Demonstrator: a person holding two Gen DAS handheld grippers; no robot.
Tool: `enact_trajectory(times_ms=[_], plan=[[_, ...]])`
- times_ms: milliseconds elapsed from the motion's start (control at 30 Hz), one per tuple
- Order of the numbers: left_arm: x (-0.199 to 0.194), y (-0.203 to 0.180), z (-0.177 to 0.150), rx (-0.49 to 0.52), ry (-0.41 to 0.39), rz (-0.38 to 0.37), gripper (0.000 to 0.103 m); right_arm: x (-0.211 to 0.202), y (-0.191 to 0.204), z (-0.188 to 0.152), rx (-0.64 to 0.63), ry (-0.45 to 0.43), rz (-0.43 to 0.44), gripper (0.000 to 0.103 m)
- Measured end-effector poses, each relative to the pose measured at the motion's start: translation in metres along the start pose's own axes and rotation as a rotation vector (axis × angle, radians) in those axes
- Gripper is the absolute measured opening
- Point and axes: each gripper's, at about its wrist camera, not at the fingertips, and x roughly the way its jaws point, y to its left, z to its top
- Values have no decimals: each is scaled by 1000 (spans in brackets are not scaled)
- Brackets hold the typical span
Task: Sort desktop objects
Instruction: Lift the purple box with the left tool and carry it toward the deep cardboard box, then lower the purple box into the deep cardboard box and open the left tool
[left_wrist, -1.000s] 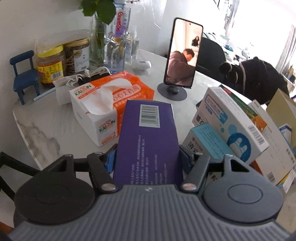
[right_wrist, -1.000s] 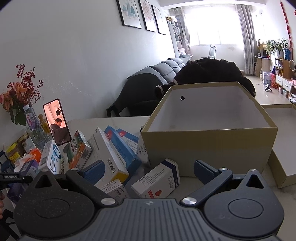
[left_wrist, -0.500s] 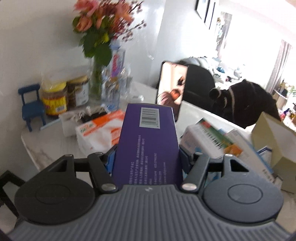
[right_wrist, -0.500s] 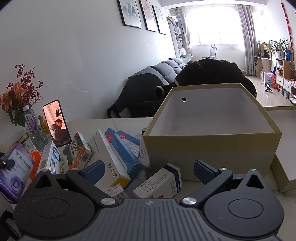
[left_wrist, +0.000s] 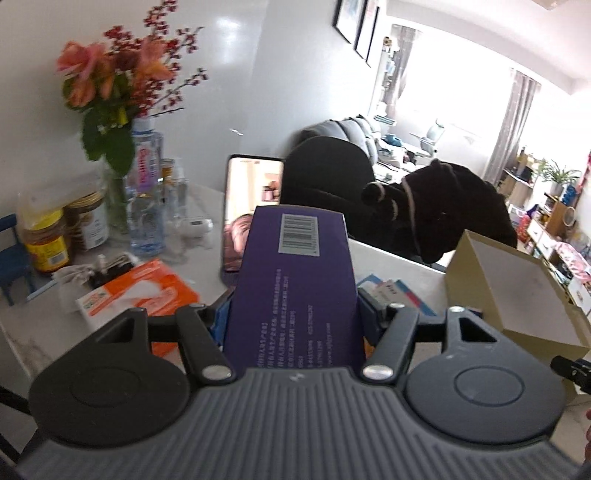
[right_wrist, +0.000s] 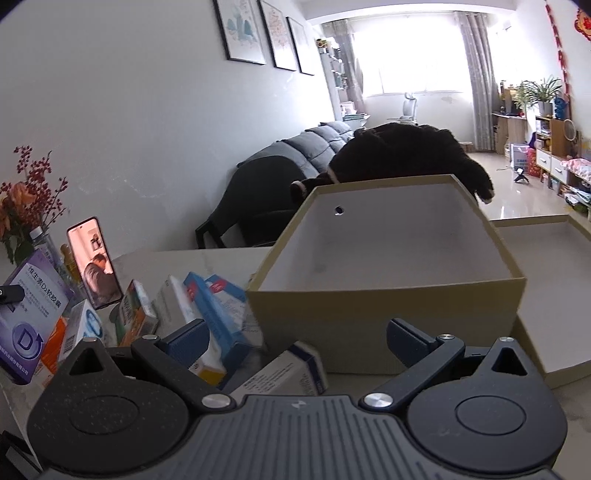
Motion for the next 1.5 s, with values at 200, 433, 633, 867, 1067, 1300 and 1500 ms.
enact_trajectory(times_ms=[200,433,633,867,1067,1300,1500], plan=[[10,-27,9,28,-7,-57,64,-6,-17,7,24,-18,-27,102],[33,-69,19,63,13,-160,64,-7,-36,8,58,-30,-62,102],[65,-112,21,73,63,-286,64,-8,-53,11,84,-36,-98,103],[98,-154,19,71,109,-368,64,-8,-67,19,83,-45,-140,102],[118,-184,20,75,138,-417,64,0,-77,23,97,-50,-163,103],[141,-215,18,97,183,-458,64,9,-89,24,124,-43,-196,103],[154,-241,20,121,215,-476,64,12,-99,31,115,-58,-217,103]])
